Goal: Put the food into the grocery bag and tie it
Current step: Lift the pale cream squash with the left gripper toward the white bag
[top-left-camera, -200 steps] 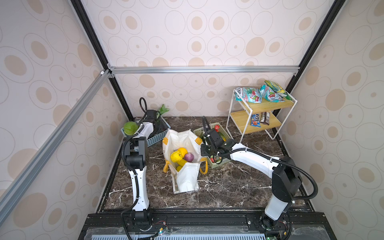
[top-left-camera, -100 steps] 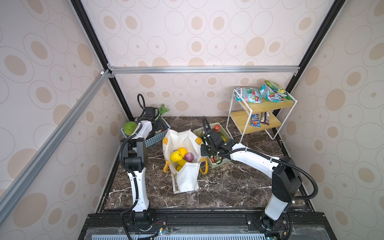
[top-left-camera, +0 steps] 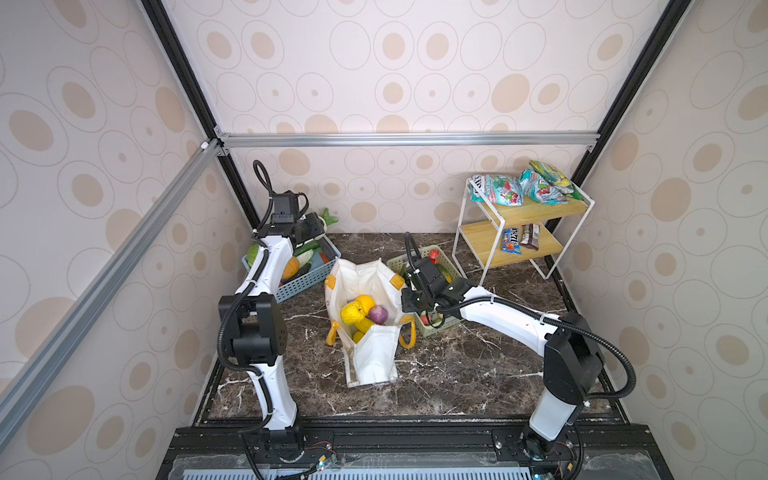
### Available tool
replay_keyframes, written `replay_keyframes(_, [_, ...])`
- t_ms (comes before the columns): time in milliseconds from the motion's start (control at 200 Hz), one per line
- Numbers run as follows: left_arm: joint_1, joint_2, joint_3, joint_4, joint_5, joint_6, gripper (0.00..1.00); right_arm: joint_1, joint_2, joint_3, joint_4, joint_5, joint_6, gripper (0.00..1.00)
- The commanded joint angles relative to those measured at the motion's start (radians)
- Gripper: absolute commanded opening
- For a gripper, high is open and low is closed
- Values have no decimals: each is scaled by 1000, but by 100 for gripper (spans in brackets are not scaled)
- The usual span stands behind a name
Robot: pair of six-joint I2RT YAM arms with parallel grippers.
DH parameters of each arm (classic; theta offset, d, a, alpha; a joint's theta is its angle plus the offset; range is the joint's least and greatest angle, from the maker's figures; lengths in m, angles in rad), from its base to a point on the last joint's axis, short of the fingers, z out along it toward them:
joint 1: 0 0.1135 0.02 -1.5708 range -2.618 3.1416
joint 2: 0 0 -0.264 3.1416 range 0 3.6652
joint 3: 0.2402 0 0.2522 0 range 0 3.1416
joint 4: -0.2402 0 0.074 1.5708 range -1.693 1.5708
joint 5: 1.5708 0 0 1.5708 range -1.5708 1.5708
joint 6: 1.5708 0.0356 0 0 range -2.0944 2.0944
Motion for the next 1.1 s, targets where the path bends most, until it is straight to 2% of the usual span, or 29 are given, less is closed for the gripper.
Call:
replay_keyframes(0, [2,-68,-38,70,118,-53,51,-2,-15,4,-25,-8,4,3])
replay_keyframes(210, [-9,-166,-153,162,254,-120,51,-2,-15,1,-23,-5,4,3])
replay_keyframes(435, [-56,-304,-330,281,337,-188,52,-3,1,20,-22,-6,3,3])
replay_keyframes(795, [-166,-476,-478,280,325,-191,53,-2,-8,41,-23,-6,-8,3])
replay_keyframes(1095, [-322,-587,-610,253,250,-174,53,-2,1,76,-35,-7,-28,3])
